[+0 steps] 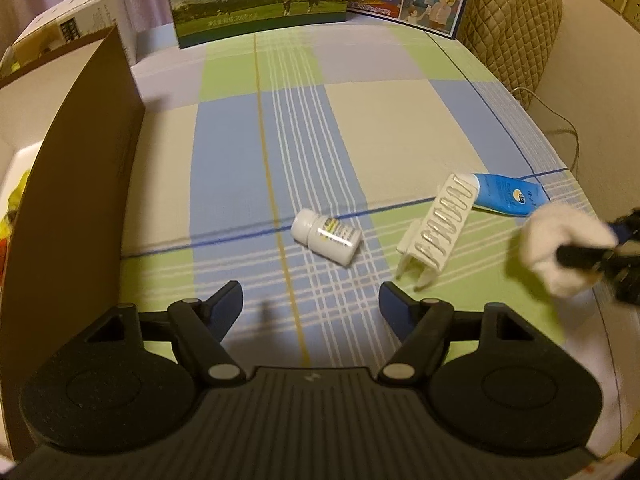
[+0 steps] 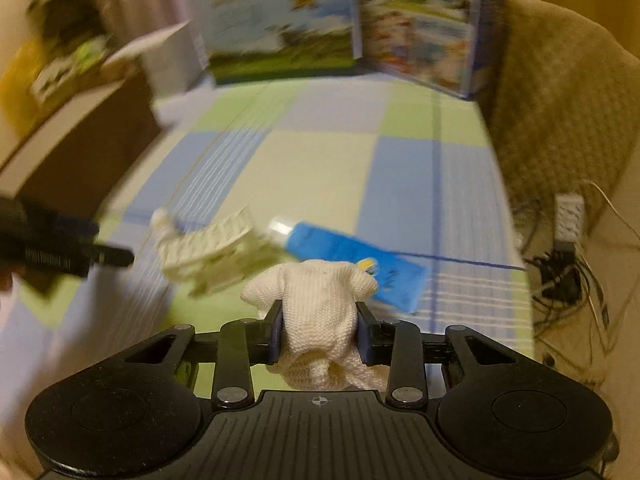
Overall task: Organize objects
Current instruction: 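Grasp the white pill bottle with left tool while right tool grasps white glove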
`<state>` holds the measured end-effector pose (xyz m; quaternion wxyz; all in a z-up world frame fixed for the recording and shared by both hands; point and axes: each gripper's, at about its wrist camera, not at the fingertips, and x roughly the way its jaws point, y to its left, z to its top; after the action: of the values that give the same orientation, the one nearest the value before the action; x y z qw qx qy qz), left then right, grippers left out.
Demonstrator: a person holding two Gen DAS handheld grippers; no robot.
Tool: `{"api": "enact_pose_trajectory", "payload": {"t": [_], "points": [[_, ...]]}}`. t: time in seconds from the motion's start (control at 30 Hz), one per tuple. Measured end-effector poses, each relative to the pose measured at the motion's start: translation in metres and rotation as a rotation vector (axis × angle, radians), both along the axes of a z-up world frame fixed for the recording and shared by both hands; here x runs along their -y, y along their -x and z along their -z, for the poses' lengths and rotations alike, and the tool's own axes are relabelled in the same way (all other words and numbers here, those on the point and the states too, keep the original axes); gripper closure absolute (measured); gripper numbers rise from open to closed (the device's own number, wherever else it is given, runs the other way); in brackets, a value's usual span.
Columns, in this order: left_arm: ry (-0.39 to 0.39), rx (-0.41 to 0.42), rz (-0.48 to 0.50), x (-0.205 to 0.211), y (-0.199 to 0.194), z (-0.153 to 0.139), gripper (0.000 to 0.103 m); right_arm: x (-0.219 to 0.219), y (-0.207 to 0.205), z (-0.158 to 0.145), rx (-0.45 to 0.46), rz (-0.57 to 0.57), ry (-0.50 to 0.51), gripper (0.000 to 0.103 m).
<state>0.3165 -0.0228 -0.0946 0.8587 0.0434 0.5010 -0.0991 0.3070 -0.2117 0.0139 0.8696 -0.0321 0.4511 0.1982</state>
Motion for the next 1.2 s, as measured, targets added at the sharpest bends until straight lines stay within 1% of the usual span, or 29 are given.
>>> {"api": "enact_pose_trajectory", "payload": {"t": [0.17, 0.23, 0.47, 0.53, 0.6, 0.7, 0.73, 0.77, 0.83, 0.97, 1.2], "points": [[-0.018, 0.009, 0.050, 0.004, -0.017, 0.005, 0.035, 0.015, -0.010, -0.011, 0.006, 0.097, -0.041, 0.071], [-0.017, -0.002, 0.069, 0.005, -0.025, 0.009, 0.037, 0.019, -0.011, -0.013, 0.000, 0.115, -0.052, 0.071], [-0.018, -0.027, 0.155, 0.011, -0.046, 0.022, 0.038, 0.026, -0.013, -0.009, -0.023, 0.158, -0.060, 0.071], [-0.027, -0.027, 0.176, 0.015, -0.050, 0.026, 0.043, 0.028, -0.013, -0.008, -0.027, 0.168, -0.056, 0.071], [-0.020, -0.032, 0.196, 0.016, -0.053, 0.029, 0.045, 0.029, -0.013, -0.007, -0.030, 0.176, -0.053, 0.071], [-0.028, -0.041, 0.214, 0.018, -0.057, 0.035, 0.057, 0.030, -0.013, -0.007, -0.031, 0.186, -0.051, 0.071], [-0.030, -0.042, 0.218, 0.018, -0.057, 0.036, 0.060, 0.030, -0.012, -0.007, -0.031, 0.188, -0.051, 0.071], [-0.031, -0.043, 0.222, 0.018, -0.058, 0.037, 0.060, 0.031, -0.012, -0.007, -0.031, 0.190, -0.050, 0.071], [-0.029, -0.037, 0.224, 0.018, -0.056, 0.037, 0.060, 0.031, -0.012, -0.007, -0.029, 0.195, -0.050, 0.071], [-0.013, -0.017, 0.198, 0.015, -0.048, 0.031, 0.060, 0.029, -0.011, -0.009, -0.021, 0.193, -0.055, 0.071], [0.038, 0.033, 0.118, 0.001, -0.028, 0.004, 0.060, 0.020, -0.004, -0.022, 0.009, 0.161, -0.083, 0.071]]}}
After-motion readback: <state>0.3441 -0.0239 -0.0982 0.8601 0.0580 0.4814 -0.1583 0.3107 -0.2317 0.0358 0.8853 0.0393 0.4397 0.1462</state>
